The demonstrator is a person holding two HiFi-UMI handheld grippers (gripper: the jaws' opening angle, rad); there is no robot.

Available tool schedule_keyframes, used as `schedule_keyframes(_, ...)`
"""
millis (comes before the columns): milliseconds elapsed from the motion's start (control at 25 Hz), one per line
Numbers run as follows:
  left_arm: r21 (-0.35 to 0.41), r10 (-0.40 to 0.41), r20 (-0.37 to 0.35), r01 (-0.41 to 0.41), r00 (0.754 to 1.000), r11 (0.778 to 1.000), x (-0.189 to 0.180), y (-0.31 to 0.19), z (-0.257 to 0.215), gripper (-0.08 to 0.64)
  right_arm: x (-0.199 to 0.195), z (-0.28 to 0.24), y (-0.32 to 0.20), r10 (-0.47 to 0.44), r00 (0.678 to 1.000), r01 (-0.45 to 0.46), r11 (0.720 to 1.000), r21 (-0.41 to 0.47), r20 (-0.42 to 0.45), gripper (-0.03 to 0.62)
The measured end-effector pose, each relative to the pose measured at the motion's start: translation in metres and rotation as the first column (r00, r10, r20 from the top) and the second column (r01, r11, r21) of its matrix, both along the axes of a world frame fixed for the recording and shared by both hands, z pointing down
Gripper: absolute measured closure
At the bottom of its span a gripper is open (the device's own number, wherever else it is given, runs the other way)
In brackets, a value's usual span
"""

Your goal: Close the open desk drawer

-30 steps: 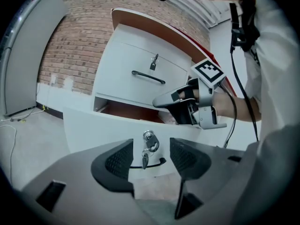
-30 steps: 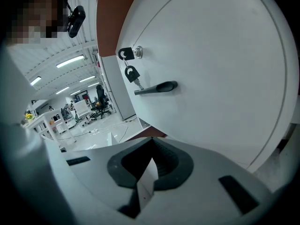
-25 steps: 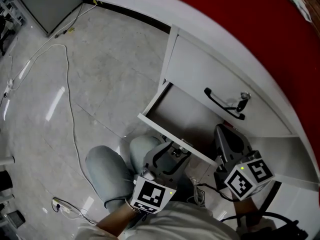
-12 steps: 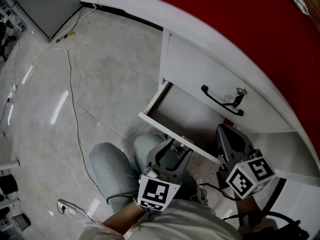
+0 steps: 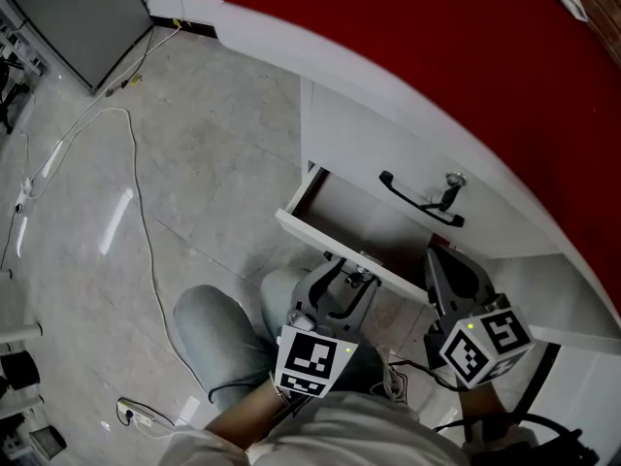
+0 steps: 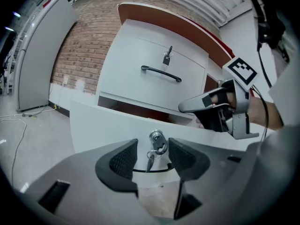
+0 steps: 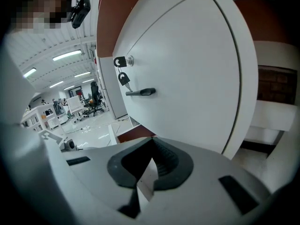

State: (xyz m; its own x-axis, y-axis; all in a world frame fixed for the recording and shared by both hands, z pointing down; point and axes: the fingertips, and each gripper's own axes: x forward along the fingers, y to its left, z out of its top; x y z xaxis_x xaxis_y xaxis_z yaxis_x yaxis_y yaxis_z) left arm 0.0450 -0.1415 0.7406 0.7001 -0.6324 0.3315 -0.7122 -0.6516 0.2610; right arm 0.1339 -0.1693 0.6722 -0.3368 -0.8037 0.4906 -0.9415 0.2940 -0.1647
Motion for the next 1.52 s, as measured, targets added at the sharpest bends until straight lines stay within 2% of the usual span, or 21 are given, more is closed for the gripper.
schedule_keyframes(400, 0.009, -0.010, 0.008, 0.010, 1.000, 1.000, 0.001, -0.008, 0.001, 0.362, 0.004, -0.018, 0.001, -0.001, 1.000, 0.001, 0.999, 0.033, -0.012, 0.594)
schedule_keyframes(680, 0.032, 0.048, 0.031, -0.049, 0.998, 0.998, 0.018, -0.023, 0.002, 0.360, 0.007, -0.019, 0.009, 0.026, 1.000, -0.026, 0.999, 0.031, 0.002, 0.594)
schedule_keyframes(1160, 0.013, 0.033, -0.003, -0.033, 0.999, 0.999, 0.024, -0.033, 0.002, 0.362, -0.001, -0.012, 0.014, 0.026, 1.000, -0.026, 0.999, 0.021, 0.018, 0.594)
schedule_keyframes(1520, 0.034, 0.048, 0.006, -0.048, 0.999, 0.998, 0.030, -0.039, 0.003, 0.362, -0.003, -0.007, 0.020, 0.028, 0.999, -0.028, 1.000, 0.009, 0.030, 0.594)
